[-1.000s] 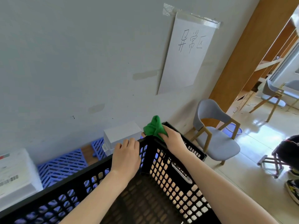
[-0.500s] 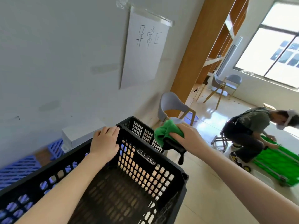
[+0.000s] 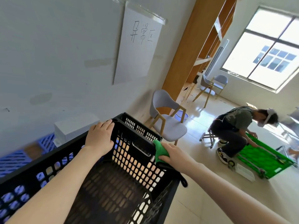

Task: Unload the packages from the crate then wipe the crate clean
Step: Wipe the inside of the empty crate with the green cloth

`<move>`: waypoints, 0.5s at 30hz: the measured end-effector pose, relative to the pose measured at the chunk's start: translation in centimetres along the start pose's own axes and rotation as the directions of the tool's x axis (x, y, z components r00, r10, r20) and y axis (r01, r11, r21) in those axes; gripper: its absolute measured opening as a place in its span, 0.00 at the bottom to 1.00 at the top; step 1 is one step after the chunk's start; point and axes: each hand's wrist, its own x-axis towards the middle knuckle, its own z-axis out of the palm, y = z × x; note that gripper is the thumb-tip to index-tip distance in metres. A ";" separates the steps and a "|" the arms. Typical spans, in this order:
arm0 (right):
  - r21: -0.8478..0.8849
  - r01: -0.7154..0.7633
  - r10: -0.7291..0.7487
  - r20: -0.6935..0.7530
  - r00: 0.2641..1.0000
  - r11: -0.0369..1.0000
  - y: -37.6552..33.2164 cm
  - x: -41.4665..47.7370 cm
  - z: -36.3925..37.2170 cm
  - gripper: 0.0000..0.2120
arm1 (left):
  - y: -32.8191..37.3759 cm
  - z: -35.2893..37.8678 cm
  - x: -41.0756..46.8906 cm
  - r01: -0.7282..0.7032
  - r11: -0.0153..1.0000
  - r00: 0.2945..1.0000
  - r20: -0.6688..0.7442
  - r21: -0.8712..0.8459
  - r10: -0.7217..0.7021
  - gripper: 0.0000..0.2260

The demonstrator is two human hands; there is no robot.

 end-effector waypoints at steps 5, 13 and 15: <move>-0.040 -0.072 0.062 -0.217 0.974 0.997 -1.8 2.3 3.0 0.21 | -0.3 0.2 -0.4 -0.010 0.995 1.000 -0.001 -0.095 0.010 0.32; -0.142 -0.002 -0.045 -0.325 0.945 0.990 -6.1 9.1 3.6 0.19 | -0.6 0.4 -0.8 -0.048 0.996 0.999 0.013 -0.080 0.049 0.34; -0.133 0.009 -0.053 -0.334 0.941 0.991 -7.5 10.9 3.7 0.20 | -0.7 0.5 -0.9 -0.061 0.996 0.998 0.011 -0.067 0.061 0.33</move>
